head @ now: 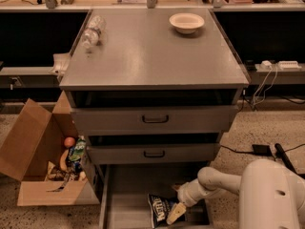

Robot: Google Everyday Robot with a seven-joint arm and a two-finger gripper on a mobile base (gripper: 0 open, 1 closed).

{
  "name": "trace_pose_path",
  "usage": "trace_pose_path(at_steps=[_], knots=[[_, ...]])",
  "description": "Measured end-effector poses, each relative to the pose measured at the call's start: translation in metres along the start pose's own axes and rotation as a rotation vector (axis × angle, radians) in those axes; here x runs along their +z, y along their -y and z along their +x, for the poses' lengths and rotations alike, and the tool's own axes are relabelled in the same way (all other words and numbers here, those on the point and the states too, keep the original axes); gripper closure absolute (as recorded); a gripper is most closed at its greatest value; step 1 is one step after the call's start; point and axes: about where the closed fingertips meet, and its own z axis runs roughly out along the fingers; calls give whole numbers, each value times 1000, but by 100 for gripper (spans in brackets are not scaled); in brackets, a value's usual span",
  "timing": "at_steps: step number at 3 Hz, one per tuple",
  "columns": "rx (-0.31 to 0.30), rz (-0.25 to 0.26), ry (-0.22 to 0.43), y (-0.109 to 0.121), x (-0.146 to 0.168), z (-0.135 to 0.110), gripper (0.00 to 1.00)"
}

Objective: Pick blue chip bag from bottom drawer and place on counter

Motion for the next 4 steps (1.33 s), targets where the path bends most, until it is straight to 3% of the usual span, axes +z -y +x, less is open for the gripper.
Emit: trace_pose_path(at_steps=[2,4], knots=[[67,-50,-44,13,30,23,0],[89,-118,-51,13,67,61,39]])
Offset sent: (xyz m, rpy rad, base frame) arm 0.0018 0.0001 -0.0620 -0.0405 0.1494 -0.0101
